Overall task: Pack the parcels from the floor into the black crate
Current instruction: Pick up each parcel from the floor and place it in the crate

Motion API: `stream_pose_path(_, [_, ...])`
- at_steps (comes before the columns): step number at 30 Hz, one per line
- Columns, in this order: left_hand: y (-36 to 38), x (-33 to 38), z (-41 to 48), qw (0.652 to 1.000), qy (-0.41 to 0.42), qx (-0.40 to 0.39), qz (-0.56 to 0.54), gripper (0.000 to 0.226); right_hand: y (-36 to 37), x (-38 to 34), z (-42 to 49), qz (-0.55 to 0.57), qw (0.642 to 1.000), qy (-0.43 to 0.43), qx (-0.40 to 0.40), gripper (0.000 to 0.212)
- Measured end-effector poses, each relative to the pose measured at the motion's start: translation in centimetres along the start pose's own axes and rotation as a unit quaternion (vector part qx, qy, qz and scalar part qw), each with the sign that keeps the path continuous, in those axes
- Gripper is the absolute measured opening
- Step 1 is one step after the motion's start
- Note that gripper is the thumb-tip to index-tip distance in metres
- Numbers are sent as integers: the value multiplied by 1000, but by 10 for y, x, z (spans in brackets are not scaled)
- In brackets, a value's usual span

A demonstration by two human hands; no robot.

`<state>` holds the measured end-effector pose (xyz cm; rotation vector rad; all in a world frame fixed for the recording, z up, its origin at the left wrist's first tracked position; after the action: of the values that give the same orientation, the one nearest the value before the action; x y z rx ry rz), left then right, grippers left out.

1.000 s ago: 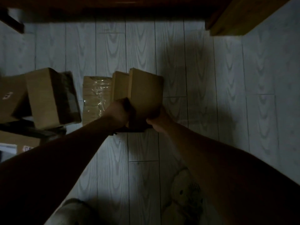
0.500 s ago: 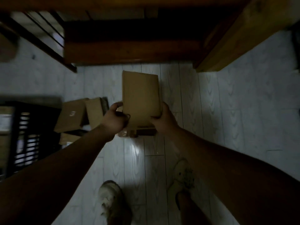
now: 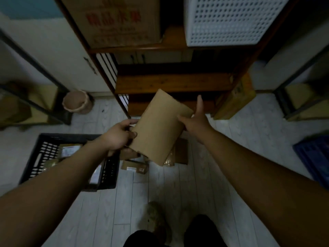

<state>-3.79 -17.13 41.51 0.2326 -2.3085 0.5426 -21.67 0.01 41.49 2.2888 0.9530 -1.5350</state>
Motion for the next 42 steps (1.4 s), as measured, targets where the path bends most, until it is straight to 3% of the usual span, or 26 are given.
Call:
stream_pose_path(4, [-46, 32, -56, 992, 69, 102, 16, 45, 5, -48, -32, -31, 999, -30, -21, 55])
stream_pose_path(6, [-73, 34, -82, 973, 87, 203, -65, 62, 7, -58, -46, 46, 999, -9, -21, 46])
stream_pose_path(8, [-84, 23, -112, 950, 79, 246, -174, 74, 10, -70, -68, 121, 993, -8, -15, 43])
stream_pose_path(11, [-78, 11, -143, 959, 65, 215, -175, 59, 25, -91, -101, 124, 992, -32, -22, 44])
stream_pose_path(13, [-95, 9, -167, 955, 78, 241, -152, 46, 35, -111, -122, 40, 997, -64, -21, 46])
stream_pose_path(16, [-140, 6, -199, 948, 98, 264, -150, 46, 59, -144, -148, -57, 990, -126, -29, 60])
stream_pose_path(21, [-228, -23, -246, 934, 100, 317, -128, 40, 150, -169, -190, -100, 975, -176, -97, 68])
stream_pose_path(27, [-328, -99, -282, 921, 89, 351, -143, 24, 274, -173, -226, -111, 967, -194, -119, 67])
stream_pose_path(30, [-368, -135, -294, 927, 83, 346, -121, 34, 328, -170, -238, -152, 963, -198, -104, 66])
stream_pose_path(34, [-402, -153, -294, 944, 100, 312, -35, 70, 386, -163, -242, -230, 947, -204, -97, 85])
stream_pose_path(42, [-465, -164, -230, 943, 93, 314, 63, 77, 467, -154, -177, -285, 929, -185, -144, 94])
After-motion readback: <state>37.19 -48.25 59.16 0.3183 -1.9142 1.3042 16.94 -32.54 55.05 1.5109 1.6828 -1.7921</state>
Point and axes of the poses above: each hand's wrist, its own z-axis towards the middle knuckle, its own y-axis out of the palm, x = y × z, the point moved 10 cm from there along z, towards the middle knuckle, and after that the axes turned 3 degrees about z, right-handed, at the moved point
